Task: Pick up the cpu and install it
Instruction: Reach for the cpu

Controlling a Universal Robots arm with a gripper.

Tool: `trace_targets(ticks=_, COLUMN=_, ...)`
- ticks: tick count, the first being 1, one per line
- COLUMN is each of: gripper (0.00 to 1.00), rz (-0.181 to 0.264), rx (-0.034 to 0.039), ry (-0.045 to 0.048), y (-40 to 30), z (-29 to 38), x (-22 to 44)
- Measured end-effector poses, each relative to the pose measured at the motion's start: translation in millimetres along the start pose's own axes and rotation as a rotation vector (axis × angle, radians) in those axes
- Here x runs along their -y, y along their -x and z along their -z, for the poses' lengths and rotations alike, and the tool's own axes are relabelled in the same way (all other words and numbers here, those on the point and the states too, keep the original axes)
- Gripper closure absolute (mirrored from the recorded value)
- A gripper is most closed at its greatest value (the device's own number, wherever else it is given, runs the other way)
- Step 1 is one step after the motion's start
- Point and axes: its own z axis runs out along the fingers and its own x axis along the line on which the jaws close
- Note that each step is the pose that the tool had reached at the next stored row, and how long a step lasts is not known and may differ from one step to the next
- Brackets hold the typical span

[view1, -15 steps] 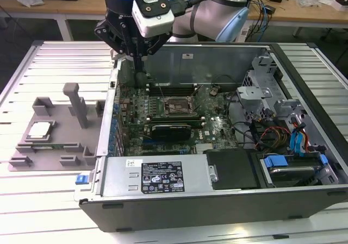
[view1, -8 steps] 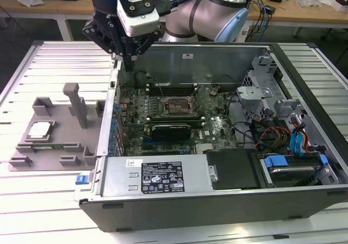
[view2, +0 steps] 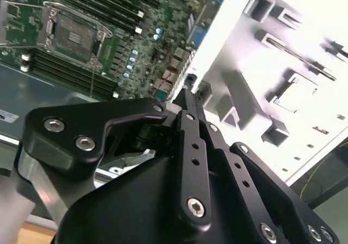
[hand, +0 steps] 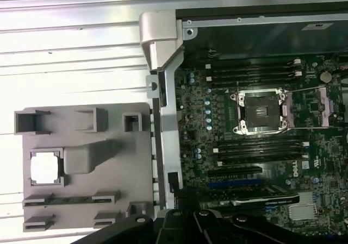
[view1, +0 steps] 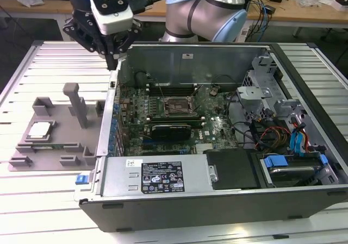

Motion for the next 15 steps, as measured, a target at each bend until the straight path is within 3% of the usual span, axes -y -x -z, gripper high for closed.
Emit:
trace_targets(ticks=2, gripper=0.89, rz=0.000, rx=0.0000, ry=0.0000, y=-6.3, z=0.1, x=-0.7)
trace_targets(ticks=9, gripper=0.89, rz=0.000, rx=0.0001, ry=0.0000, y=-42.1, z=0.8, x=-5.0)
trace_targets(ticks=15, gripper=0.89, rz=0.000, rx=0.0001, ry=0.0000, y=-66.4, z=1.2, x=-7.8)
